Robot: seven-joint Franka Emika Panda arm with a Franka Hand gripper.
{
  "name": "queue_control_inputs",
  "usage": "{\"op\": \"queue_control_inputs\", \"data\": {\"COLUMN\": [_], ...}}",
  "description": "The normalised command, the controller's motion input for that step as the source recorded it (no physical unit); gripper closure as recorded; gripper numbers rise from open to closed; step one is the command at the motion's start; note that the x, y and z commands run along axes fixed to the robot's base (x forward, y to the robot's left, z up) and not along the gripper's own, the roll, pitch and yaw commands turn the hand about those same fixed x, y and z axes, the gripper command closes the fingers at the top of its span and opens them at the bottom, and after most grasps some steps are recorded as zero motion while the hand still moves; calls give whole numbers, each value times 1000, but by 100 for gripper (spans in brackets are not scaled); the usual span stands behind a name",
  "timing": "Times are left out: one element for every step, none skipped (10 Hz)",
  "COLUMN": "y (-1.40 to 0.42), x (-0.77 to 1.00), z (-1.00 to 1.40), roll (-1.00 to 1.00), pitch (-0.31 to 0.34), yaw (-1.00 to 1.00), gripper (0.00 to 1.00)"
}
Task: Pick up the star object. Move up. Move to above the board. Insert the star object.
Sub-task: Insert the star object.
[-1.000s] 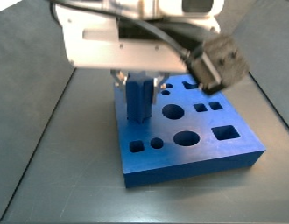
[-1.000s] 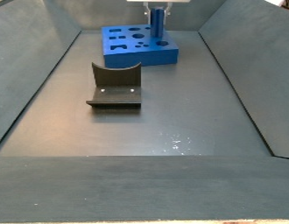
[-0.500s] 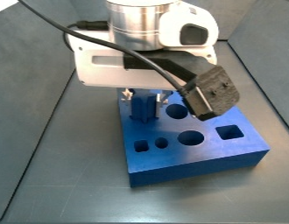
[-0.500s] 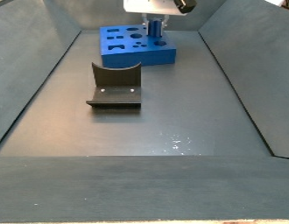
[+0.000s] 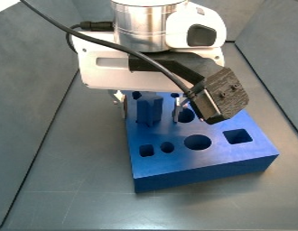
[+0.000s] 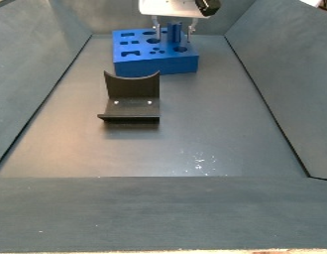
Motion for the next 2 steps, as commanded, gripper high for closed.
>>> {"op": "queue_control_inputs", "data": {"y": [0, -263], "x": [0, 54], "z": [0, -9], "roll": [6, 277], "pitch": [0, 20], "yaw": [0, 0], "gripper": [0, 0]}}
